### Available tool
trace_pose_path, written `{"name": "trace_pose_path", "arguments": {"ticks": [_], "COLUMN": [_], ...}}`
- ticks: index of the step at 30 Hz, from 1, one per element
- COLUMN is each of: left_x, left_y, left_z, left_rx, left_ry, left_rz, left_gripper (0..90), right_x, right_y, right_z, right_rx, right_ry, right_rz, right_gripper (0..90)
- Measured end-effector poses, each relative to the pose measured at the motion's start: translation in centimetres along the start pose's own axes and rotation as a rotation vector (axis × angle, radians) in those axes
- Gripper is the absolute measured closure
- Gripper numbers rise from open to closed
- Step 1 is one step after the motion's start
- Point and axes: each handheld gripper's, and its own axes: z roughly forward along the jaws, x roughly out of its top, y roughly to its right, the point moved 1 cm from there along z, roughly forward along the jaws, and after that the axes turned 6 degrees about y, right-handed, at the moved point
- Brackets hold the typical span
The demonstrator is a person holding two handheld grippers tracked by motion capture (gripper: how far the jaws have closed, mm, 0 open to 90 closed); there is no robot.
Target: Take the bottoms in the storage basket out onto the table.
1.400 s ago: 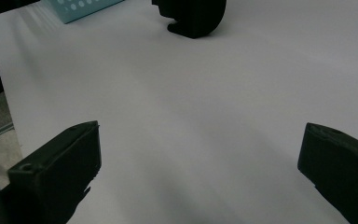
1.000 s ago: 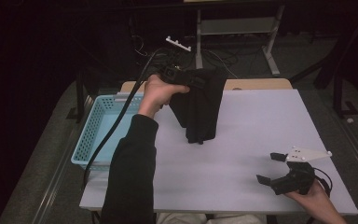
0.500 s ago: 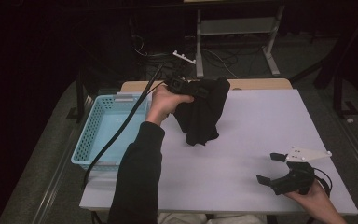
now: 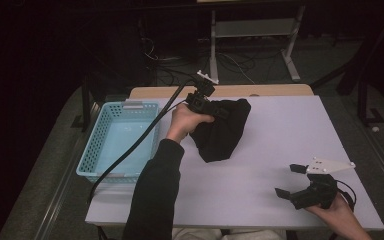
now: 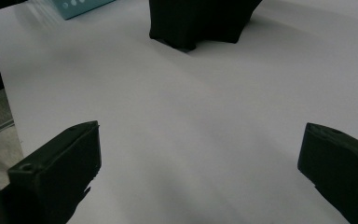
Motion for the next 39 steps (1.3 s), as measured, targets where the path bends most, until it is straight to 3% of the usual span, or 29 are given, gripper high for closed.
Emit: {"name": "trace_pose_path", "arguments": {"ticks": [8, 26, 34, 39], "left_x": [-1.2, -3.4, -3.9, -3.8], "left_y": [0.4, 1.2, 1.7, 2.0], "left_z": [2.4, 6.0, 6.8, 6.6], "left_rx": [-0.034, -0.083, -0.070, -0.030], "left_ry": [-0.030, -0.096, -0.105, -0.096], "left_rz": [0.000, 0.012, 0.013, 0.027], "left_gripper": [73.7, 70.3, 54.1, 33.8], "right_x": [0.0, 0.0, 0.0, 0.0], "right_y": [0.0, 0.0, 0.0, -0.1], "right_z": [0.0, 0.0, 0.0, 0.0], "right_rx": [0.000, 0.002, 0.002, 0.003], "right_ry": [0.000, -0.004, -0.003, -0.003], "right_rz": [0.001, 0.000, 0.001, 0.000], "right_gripper": [0.0, 0.0, 0.0, 0.0]}}
